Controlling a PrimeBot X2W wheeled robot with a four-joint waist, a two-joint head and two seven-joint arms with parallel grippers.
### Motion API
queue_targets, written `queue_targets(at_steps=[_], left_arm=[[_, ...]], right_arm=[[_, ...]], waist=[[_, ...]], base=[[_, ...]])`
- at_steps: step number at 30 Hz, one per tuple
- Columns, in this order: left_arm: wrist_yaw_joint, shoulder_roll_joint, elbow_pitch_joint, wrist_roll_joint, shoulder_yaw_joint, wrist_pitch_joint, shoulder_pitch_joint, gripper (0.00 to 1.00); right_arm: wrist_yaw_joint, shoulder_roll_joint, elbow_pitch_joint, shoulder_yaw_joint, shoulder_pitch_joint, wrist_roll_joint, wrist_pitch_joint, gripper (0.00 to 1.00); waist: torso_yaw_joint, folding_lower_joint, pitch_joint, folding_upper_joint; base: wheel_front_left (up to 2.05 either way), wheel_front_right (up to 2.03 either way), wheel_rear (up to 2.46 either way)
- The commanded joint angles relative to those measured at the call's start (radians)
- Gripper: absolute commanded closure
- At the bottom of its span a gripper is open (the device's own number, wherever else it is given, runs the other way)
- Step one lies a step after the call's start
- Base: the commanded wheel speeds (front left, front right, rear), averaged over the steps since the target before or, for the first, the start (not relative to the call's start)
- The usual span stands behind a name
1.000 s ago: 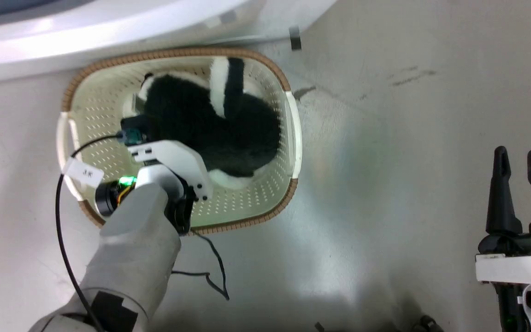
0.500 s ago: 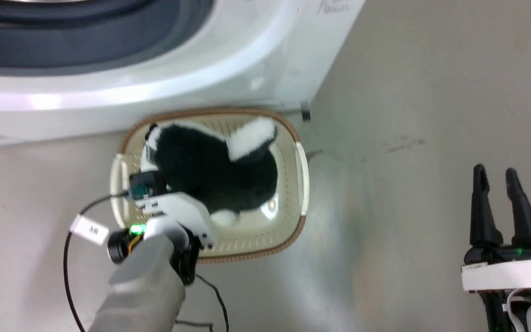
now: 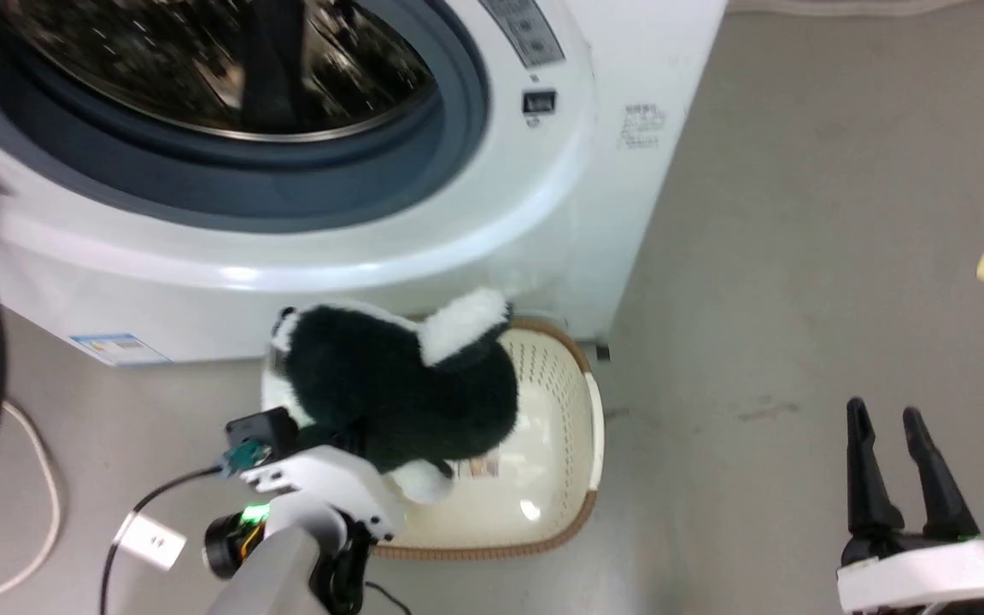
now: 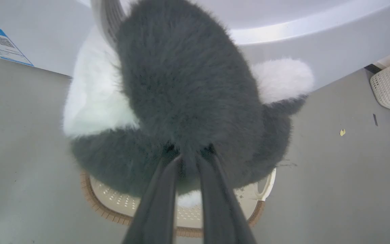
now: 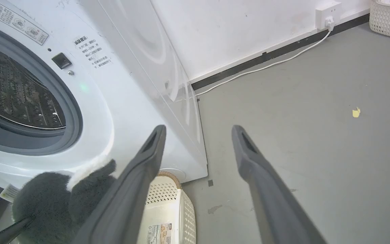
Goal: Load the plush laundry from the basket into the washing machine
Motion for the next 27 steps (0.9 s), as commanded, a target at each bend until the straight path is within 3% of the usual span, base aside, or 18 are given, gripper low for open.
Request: queue_targets(at_steps=[1, 10, 16, 21, 27], left_arm=[[0.009, 0.009, -0.032, 0.012, 0.010, -0.012, 0.028, 1.00], [0.116, 0.049, -0.419, 0.086, 0.094, -0.012, 0.267, 1.00], [0.154, 0.066, -0.654, 0.149, 0.150, -0.012, 0.372, 1.00], [0.149, 0.057, -0.779, 0.219, 0.193, -0.012, 0.403, 1.00], [0.112, 0.018, -0.805, 0.287, 0.237, -0.012, 0.365, 1.00]], right_arm=[[-0.001, 0.002, 0.005, 0.002, 0.013, 0.003, -0.003, 0.00], [-0.001, 0.002, 0.028, 0.012, 0.053, 0.024, -0.010, 0.00], [-0.001, 0.002, 0.038, 0.019, 0.068, 0.034, -0.015, 0.00], [-0.001, 0.002, 0.040, 0.016, 0.074, 0.039, -0.019, 0.00], [-0.001, 0.002, 0.026, 0.007, 0.067, 0.037, -0.018, 0.00]], waist=[[0.029, 0.0002, -0.058, 0.0000], [0.051, 0.0002, -0.156, 0.0000], [0.049, 0.0002, -0.188, 0.0000], [0.043, 0.0002, -0.197, 0.0000], [0.036, 0.0002, -0.168, 0.0000]], base=[[0.00, 0.00, 0.00], [0.00, 0.00, 0.00], [0.00, 0.00, 0.00], [0.00, 0.00, 0.00], [0.00, 0.00, 0.00]])
